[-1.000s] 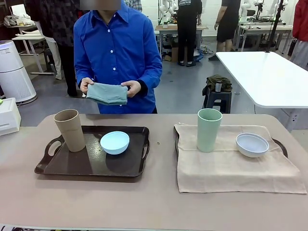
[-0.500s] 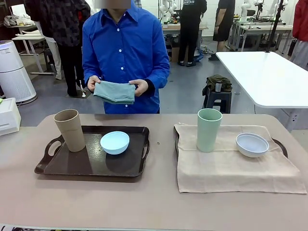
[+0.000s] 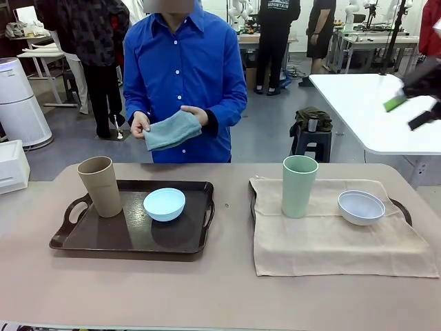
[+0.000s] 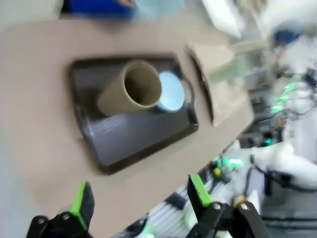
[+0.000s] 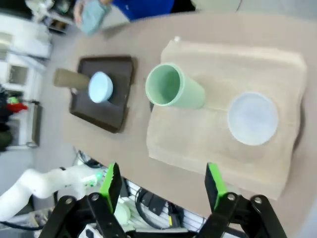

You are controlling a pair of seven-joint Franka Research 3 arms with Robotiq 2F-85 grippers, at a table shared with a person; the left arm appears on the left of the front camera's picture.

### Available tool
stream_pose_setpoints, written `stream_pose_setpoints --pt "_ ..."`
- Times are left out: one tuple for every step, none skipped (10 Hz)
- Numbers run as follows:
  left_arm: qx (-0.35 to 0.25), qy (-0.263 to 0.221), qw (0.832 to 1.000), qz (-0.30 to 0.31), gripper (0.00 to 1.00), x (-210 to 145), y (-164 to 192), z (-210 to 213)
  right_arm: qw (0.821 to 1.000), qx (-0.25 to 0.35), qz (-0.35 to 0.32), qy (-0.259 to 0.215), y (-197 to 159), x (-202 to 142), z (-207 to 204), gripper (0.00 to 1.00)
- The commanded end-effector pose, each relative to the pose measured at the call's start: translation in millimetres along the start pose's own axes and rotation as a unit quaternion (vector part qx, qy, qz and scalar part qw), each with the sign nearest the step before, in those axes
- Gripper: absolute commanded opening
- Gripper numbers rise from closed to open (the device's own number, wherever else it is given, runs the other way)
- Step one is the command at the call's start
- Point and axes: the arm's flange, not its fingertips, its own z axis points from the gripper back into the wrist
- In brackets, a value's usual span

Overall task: Set up a tray with a mat and arrange the tableware.
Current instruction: Pick up the Picnic Bowl and Reusable plastic cup from the Handle tray in front of the human's position and hold them in the air.

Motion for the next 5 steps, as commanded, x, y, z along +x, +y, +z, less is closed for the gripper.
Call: stream_pose_setpoints --pt "0.029 0.045 0.990 -0.131 1.00 8 -10 -10 0.998 -0.045 0.039 0.029 46 23 -32 0.87" --pt "0.029 0.079 0.981 -0.178 1.00 11 -21 -14 0.996 -0.046 0.062 0.042 81 31 -53 0.87" --pt "0.023 0.118 0.967 -0.223 1.00 12 -29 -14 0.991 -0.065 0.097 0.059 118 35 -84 0.87" --pt "0.017 0.126 0.961 -0.246 1.00 17 -34 -13 0.987 -0.098 0.102 0.071 145 39 -112 0.87" --pt "-0.001 0.138 0.954 -0.267 1.00 17 -41 -16 0.984 -0.125 0.084 0.093 170 40 -140 0.87"
